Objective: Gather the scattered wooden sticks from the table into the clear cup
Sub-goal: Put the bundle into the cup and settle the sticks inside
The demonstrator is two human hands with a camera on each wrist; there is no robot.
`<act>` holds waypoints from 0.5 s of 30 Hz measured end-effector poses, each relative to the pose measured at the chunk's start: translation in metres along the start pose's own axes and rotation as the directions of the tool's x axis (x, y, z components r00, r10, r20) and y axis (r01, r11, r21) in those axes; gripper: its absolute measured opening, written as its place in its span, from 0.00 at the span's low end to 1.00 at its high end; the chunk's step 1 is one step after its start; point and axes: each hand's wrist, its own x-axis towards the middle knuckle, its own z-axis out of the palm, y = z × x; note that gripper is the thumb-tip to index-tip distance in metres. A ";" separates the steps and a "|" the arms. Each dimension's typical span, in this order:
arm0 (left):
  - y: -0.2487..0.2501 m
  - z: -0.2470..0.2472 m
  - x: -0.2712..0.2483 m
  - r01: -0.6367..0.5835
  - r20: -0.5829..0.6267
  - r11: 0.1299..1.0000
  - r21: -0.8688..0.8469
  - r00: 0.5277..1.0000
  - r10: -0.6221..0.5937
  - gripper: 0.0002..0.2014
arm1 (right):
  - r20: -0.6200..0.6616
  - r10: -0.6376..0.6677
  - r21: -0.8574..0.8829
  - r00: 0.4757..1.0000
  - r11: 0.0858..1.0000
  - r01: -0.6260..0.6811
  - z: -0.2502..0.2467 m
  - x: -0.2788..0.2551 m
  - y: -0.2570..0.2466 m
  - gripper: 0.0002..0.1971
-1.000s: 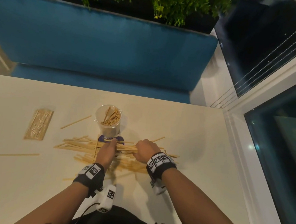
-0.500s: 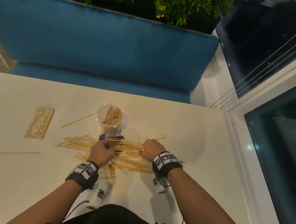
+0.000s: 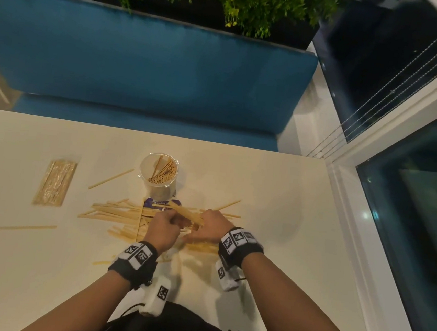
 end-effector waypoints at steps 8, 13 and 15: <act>0.008 -0.010 0.002 0.107 -0.210 0.919 -0.380 0.957 -0.198 0.18 | 0.024 -0.018 -0.255 1.000 0.967 0.023 0.006 -0.003 -0.004 0.30; 0.010 -0.021 0.014 0.245 -0.127 0.782 -0.573 0.916 -0.381 0.16 | 0.029 -0.074 -0.271 0.997 0.959 0.079 -0.006 -0.009 -0.002 0.30; 0.012 -0.018 0.017 0.279 -0.008 0.771 -0.572 0.938 -0.345 0.20 | 0.040 -0.076 -0.315 0.996 0.945 0.085 -0.009 -0.008 -0.007 0.31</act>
